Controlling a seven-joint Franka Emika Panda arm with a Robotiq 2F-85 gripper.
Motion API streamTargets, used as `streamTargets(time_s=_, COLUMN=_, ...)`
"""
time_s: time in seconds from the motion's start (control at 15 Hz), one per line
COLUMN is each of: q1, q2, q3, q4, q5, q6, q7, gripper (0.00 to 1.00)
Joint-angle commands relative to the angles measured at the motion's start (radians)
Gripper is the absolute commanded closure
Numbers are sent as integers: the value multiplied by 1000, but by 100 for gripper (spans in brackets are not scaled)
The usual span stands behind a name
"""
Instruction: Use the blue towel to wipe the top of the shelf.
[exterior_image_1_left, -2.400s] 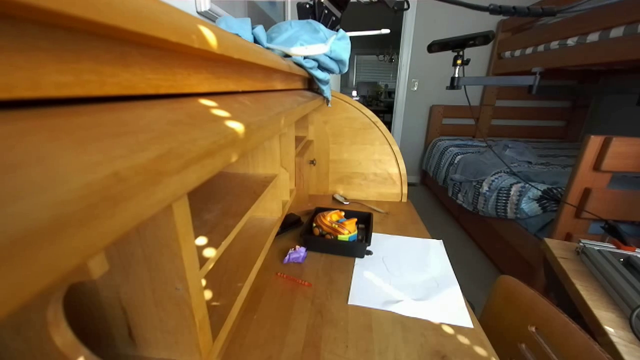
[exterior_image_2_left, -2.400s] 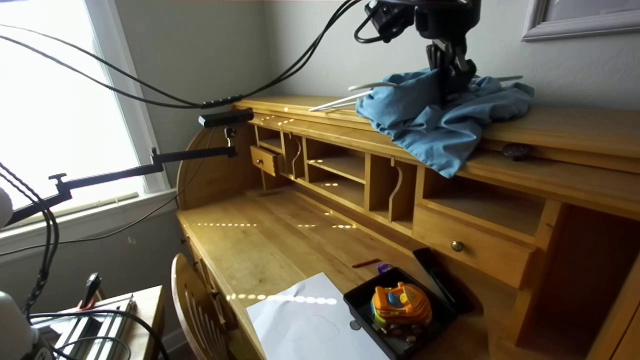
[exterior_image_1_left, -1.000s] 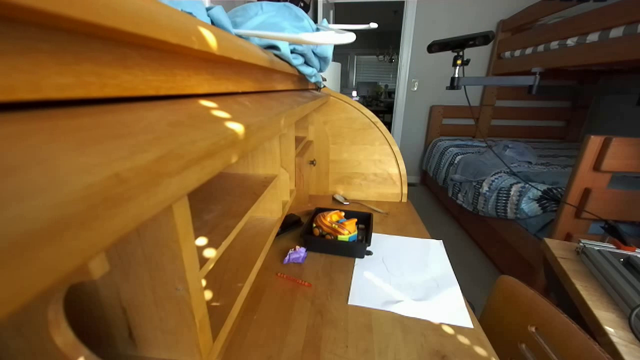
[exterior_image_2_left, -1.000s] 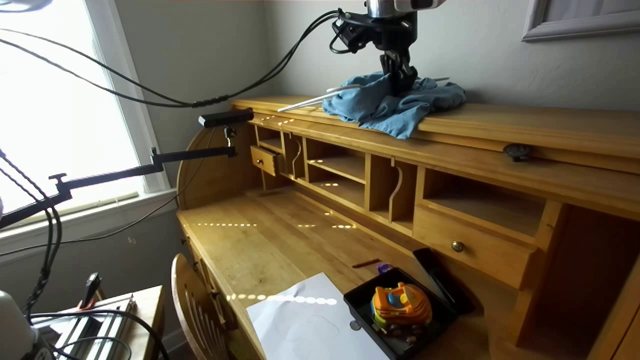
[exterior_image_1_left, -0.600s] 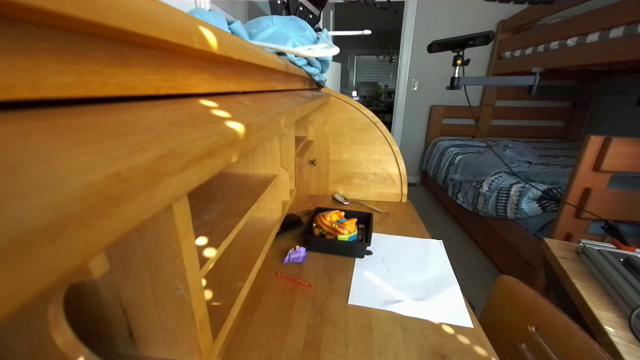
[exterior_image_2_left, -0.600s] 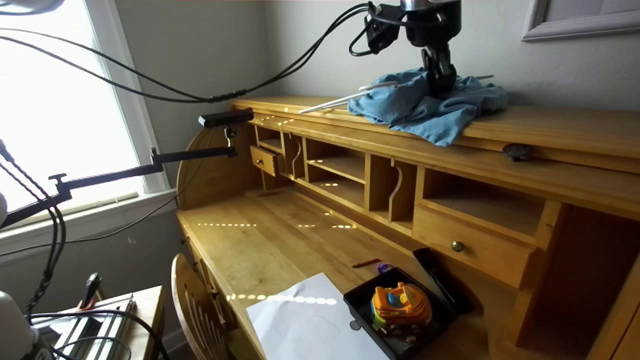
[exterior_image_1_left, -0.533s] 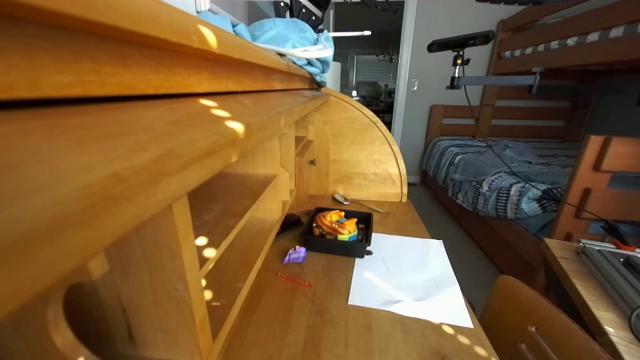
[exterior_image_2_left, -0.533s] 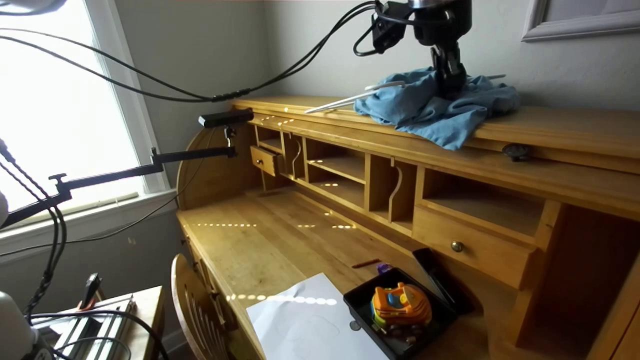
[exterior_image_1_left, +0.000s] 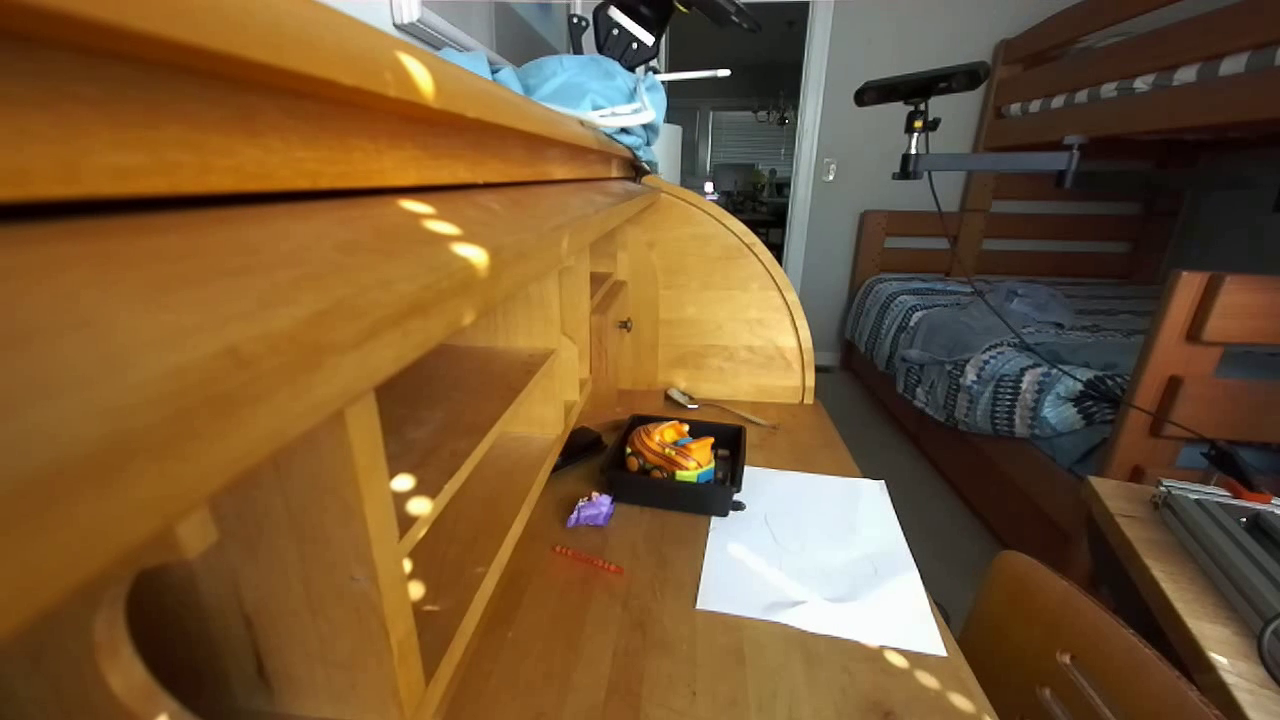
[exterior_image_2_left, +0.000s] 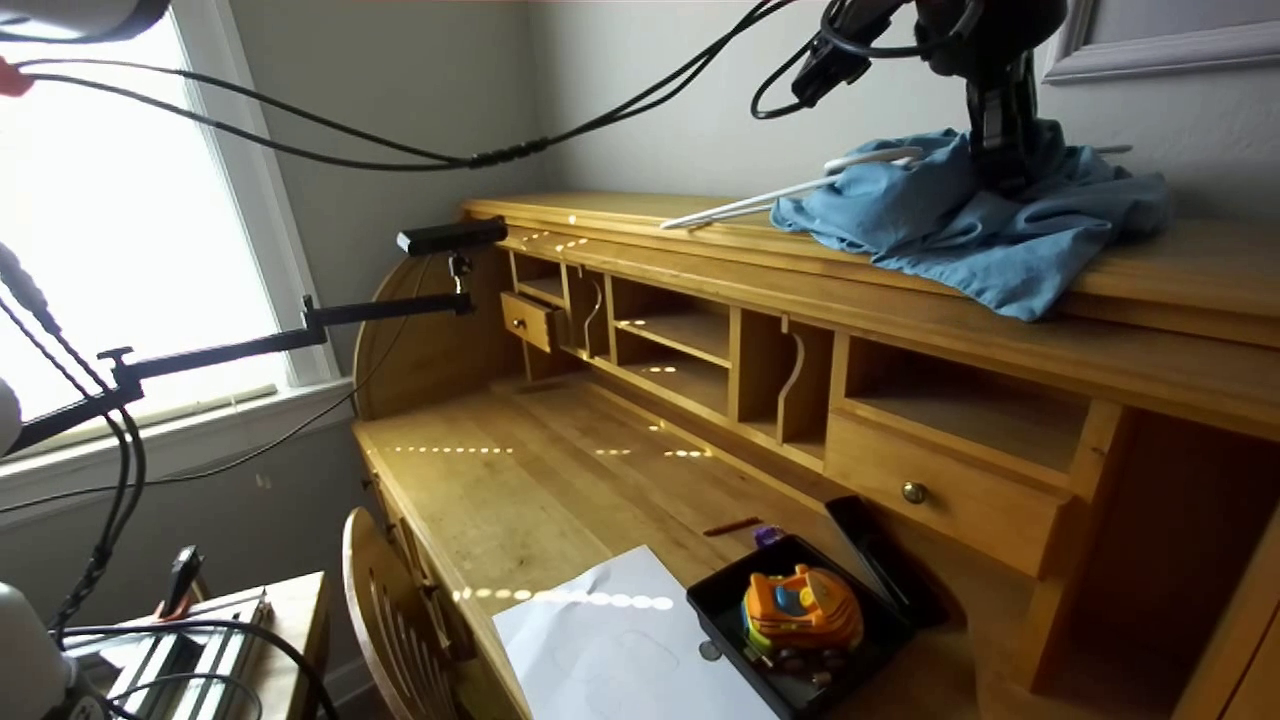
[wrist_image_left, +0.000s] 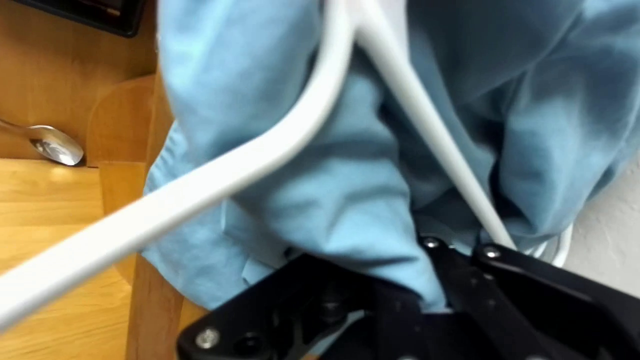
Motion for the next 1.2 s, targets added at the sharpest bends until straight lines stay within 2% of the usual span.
streamTargets(time_s=0.0, q1=13, q2=30, q3=-9, q4=37, q5=-12, q6=62, q7=143, gripper=99)
streamTargets(time_s=0.13, q1=16, q2=33, q3=-9, q4=37, q5=-25, q6=80, q7=181, gripper=95)
streamTargets(time_s=0.2, q1=17, q2=32, q3=-8, q4=35, q5=-28, q6=79, q7=191, gripper=71)
streamTargets(time_s=0.33, q1=15, q2=19, q3=-4, q4=28, q5=-35, q6=55, q7=185, gripper=65)
streamTargets(time_s=0.87, q1=15, q2=-125, q3=-28, q4=-39, q5=-79, q6=55, q7=139, gripper=9)
streamTargets(time_s=0.93, q1=14, q2=-139, q3=-30, q4=-37, q5=-85, q6=44, q7=129, gripper=4)
streamTargets(time_s=1.13, q1=2, q2=-187, q3=-20, q4=-33, q5=-70, q6=-69, q7=9, gripper=4)
